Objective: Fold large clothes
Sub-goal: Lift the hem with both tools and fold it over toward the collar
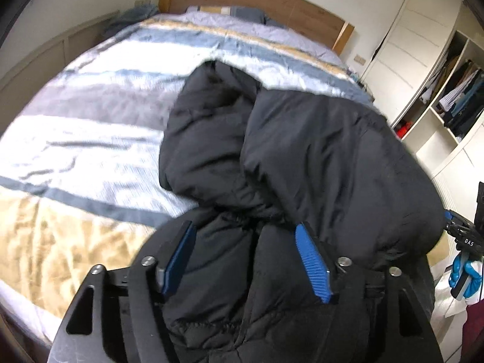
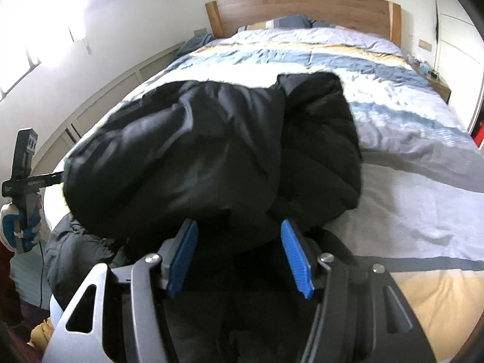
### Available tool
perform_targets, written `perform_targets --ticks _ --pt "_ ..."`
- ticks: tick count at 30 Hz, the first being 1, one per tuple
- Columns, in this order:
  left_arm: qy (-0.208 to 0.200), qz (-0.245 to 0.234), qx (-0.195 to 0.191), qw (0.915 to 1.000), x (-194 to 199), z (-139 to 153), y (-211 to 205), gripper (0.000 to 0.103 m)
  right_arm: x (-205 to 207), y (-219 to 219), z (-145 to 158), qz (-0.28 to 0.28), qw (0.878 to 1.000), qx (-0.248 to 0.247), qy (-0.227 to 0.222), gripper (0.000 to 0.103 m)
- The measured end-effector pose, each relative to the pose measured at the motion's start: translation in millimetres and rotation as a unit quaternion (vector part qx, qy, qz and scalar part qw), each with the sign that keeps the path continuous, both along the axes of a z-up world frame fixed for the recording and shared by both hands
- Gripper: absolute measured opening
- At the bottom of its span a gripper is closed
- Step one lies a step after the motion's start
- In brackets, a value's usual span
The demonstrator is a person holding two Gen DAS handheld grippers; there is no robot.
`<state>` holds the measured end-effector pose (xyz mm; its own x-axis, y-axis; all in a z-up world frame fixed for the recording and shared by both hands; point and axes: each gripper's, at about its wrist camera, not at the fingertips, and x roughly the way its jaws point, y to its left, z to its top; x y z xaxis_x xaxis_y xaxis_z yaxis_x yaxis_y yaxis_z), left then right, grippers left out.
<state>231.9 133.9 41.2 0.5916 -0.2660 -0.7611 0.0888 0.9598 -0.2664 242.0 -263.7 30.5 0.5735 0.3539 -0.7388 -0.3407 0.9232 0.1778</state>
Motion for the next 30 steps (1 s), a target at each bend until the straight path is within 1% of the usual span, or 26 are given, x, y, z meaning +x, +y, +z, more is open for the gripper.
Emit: perform_targets --ticks 1,4,7,10,12,14,15,18,21,25,30 --pt "-0.008 0.000 0.002 1.0000 2.1 8.4 -1.2 0.075 -3.5 -1.7 8.2 0.000 1.000 0.004 -0.008 0.058" --pt "-0.029 -0.002 0.003 0.9996 9.3 26.1 -13.8 0.079 -7.4 6.5 34.5 0.010 0.999 0.012 -0.035 0.062" --pt "-0.049 -0.013 0.006 0.9987 23.4 38.4 -36.2 0.084 1.9 29.9 54.9 0.032 0.998 0.030 -0.052 0.064" --pt "-0.057 -0.025 0.016 0.9979 36.7 40.5 -58.5 0.084 17.3 54.6 59.4 0.052 0.996 0.038 -0.059 0.066" --pt "-0.060 -0.033 0.029 0.9972 46.7 34.0 -74.8 0.084 27.9 71.5 55.6 0.061 0.996 0.037 -0.057 0.066" --pt "-0.059 -0.037 0.048 0.9964 53.0 24.4 -87.1 0.084 37.5 84.2 45.7 0.068 0.996 0.032 -0.051 0.066" --pt "-0.056 -0.038 0.064 0.9957 57.8 12.9 -94.3 0.084 41.6 88.0 37.9 0.071 0.996 0.026 -0.046 0.066" --pt "-0.034 -0.039 0.086 0.9949 66.7 -21.9 -104.7 0.084 52.4 93.9 4.5 0.070 0.997 -0.012 -0.026 0.066" --pt "-0.029 -0.039 0.112 0.9925 74.2 -54.3 -111.7 0.087 60.2 88.7 -32.8 0.072 0.997 -0.038 -0.007 0.066" --pt "-0.036 -0.040 0.131 0.9899 86.1 -77.4 -119.2 0.092 69.9 82.1 -65.7 0.076 0.996 -0.042 -0.001 0.066" --pt "-0.044 -0.038 0.142 0.9881 105.4 -94.7 -125.1 0.098 85.2 80.7 -90.0 0.077 0.996 -0.043 0.001 0.066"
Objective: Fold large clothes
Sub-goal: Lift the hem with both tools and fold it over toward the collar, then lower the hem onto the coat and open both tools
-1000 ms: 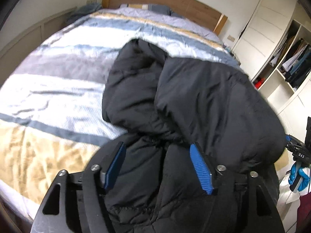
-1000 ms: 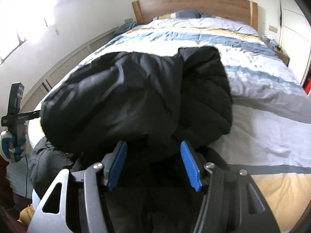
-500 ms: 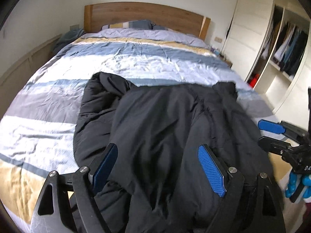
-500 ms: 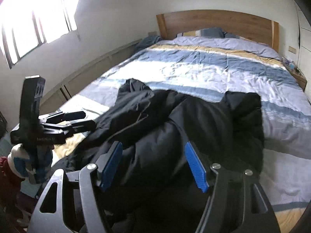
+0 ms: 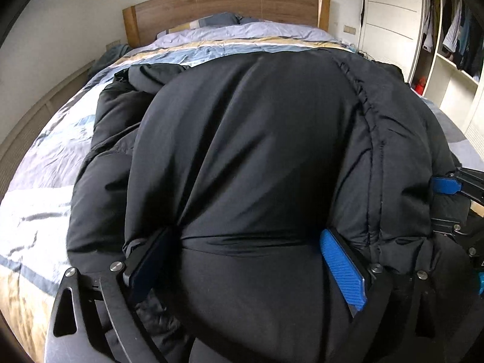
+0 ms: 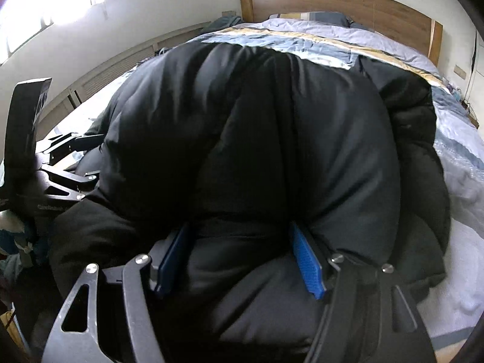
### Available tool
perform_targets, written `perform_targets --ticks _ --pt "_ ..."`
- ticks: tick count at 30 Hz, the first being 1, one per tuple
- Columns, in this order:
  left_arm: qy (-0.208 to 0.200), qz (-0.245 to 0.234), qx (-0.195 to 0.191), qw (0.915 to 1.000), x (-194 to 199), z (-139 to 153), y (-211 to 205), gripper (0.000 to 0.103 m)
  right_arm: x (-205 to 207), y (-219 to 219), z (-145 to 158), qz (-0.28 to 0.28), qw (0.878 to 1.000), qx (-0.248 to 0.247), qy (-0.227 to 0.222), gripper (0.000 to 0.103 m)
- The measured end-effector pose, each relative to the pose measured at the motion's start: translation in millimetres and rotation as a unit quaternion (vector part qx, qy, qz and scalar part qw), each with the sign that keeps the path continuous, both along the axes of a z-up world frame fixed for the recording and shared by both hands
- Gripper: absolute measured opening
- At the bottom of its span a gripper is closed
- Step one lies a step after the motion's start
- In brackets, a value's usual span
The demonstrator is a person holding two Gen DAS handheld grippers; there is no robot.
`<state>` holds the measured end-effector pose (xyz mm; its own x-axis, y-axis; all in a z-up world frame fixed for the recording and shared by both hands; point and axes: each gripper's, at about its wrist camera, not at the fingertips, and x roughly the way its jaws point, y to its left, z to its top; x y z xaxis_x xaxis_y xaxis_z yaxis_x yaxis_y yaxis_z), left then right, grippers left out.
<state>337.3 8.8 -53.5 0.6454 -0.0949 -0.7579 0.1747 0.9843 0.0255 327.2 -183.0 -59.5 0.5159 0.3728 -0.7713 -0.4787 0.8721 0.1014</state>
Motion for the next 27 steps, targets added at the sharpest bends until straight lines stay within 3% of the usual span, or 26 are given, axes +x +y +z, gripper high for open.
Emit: perform_targets --ticks 12,27 --pt "-0.016 0.005 0.001 0.9999 10.6 -19.9 -5.2 0.102 9.9 -5.8 -19.0 -0.001 1.000 0.009 -0.010 0.067" --pt "0.024 -0.007 0.051 0.9984 -43.6 13.0 3.2 0.102 -25.4 -9.8 19.9 -0.015 0.999 -0.043 0.008 0.067"
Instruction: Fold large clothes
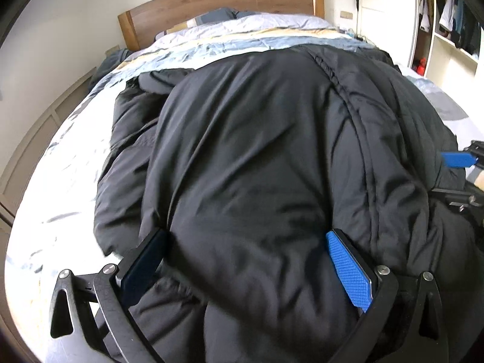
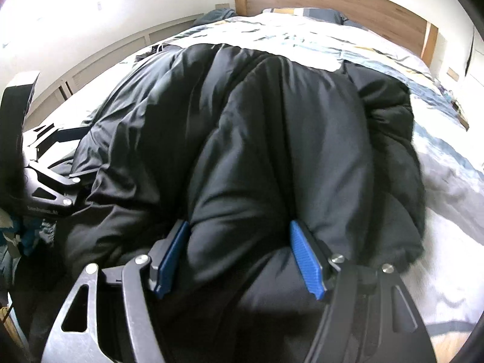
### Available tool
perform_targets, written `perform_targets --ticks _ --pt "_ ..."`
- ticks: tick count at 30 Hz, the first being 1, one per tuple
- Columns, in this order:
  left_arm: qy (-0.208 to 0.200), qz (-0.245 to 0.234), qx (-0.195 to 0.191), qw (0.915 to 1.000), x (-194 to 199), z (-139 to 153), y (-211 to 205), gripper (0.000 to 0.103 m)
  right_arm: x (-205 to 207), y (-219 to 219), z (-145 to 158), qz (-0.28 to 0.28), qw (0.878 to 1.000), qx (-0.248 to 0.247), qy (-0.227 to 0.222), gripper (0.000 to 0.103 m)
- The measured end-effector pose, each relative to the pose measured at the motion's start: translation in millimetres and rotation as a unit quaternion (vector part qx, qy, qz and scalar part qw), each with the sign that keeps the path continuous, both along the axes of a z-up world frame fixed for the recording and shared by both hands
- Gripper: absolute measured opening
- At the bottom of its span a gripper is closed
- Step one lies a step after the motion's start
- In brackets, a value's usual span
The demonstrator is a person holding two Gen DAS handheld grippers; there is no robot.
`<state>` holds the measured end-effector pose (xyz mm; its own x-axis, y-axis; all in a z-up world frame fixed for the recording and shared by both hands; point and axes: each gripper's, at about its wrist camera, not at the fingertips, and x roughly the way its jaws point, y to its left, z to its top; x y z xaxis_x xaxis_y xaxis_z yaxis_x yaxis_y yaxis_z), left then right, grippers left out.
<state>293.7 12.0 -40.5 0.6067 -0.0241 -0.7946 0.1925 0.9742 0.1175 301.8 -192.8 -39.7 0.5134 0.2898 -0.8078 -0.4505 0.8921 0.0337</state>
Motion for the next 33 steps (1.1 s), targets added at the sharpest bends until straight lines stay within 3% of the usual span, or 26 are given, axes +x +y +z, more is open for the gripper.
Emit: perform_targets --ticks 5,11,21,27,33 --pt "0.016 0.003 0.002 0.9999 -27.8 6.3 15.1 0.102 -25.7 -14.9 15.8 -0.020 1.000 -0.009 0.005 0.067" --pt "-0.007 0.012 0.005 0.9999 -76.6 36.6 42.8 0.102 -77.4 -48.1 32.1 -0.056 0.998 -0.033 0.006 0.067" --pt "-0.038 0.055 -0.027 0.9974 -159.4 74.5 112.2 0.102 -182.1 -125.2 64.9 -0.140 0.990 -0.007 -0.019 0.067" --pt "-0.019 0.075 -0.048 0.9958 -192.3 68.5 150.9 0.102 -218.0 -159.3 69.4 -0.182 0.983 0.023 -0.019 0.067" --pt "0.014 0.126 -0.087 0.9881 -214.6 49.7 194.5 0.103 -241.7 -184.6 50.6 -0.214 0.976 0.050 0.007 0.068"
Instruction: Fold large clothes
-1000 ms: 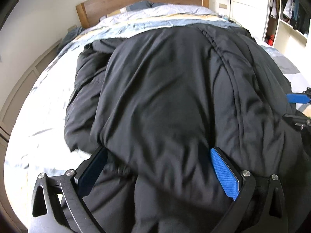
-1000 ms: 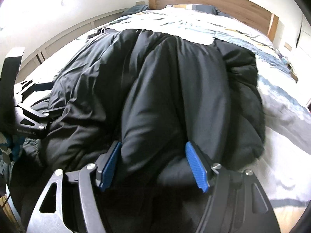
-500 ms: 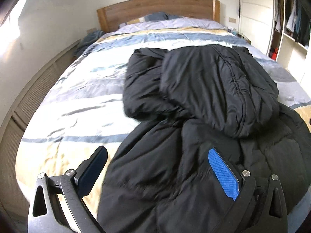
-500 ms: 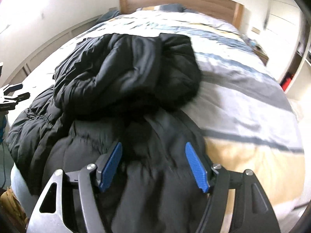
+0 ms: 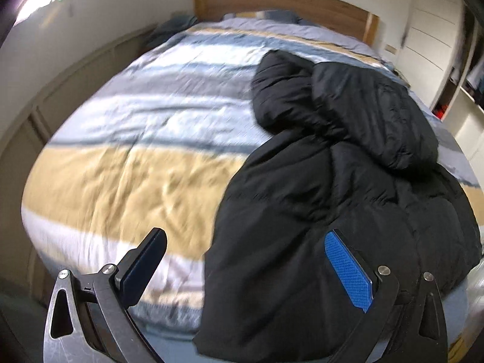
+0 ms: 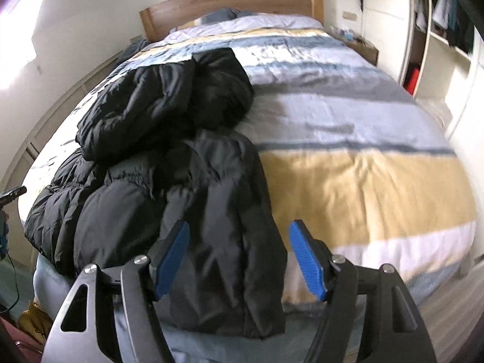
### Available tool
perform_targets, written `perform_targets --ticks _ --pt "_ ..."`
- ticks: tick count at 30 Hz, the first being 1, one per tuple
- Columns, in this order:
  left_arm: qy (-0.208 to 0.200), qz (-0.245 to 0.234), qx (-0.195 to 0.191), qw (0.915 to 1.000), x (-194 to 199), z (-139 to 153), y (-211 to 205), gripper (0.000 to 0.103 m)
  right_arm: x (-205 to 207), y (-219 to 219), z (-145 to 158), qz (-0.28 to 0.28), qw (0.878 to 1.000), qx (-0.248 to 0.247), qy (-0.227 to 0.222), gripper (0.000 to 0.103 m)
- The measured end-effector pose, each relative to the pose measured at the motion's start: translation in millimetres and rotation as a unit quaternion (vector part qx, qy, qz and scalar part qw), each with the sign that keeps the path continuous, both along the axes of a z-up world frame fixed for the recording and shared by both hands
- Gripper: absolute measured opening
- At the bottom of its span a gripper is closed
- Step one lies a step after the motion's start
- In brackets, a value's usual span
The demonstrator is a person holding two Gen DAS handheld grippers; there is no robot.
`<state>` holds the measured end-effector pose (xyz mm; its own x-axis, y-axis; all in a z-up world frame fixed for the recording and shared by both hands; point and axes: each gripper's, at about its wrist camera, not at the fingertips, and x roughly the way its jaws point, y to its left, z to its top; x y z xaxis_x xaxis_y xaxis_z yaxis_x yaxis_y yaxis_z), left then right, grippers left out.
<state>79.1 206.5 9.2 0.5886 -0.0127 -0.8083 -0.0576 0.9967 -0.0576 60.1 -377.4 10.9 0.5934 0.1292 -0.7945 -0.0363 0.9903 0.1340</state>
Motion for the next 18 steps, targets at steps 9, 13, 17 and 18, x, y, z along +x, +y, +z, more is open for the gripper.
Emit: perform_targets --ticks 9,13,17,18 --pt "0.031 0.057 -0.040 0.9971 -16.4 -25.3 38.4 0.102 -7.5 -12.7 -40.2 -0.023 0.998 0.044 0.037 0.069" --pt "0.038 0.070 -0.063 0.9948 -20.4 -32.5 47.5 0.102 -8.7 -18.4 -53.9 -0.034 0.996 0.067 0.045 0.069" --pt "0.043 0.065 -0.099 0.9920 -19.5 -42.7 49.4 0.102 -7.3 -21.2 -68.0 -0.036 0.994 0.087 0.059 0.070" --pt "0.045 0.063 -0.114 0.9905 -19.1 -48.0 49.7 0.102 -7.2 -21.6 -72.2 -0.035 0.993 0.094 0.063 0.070"
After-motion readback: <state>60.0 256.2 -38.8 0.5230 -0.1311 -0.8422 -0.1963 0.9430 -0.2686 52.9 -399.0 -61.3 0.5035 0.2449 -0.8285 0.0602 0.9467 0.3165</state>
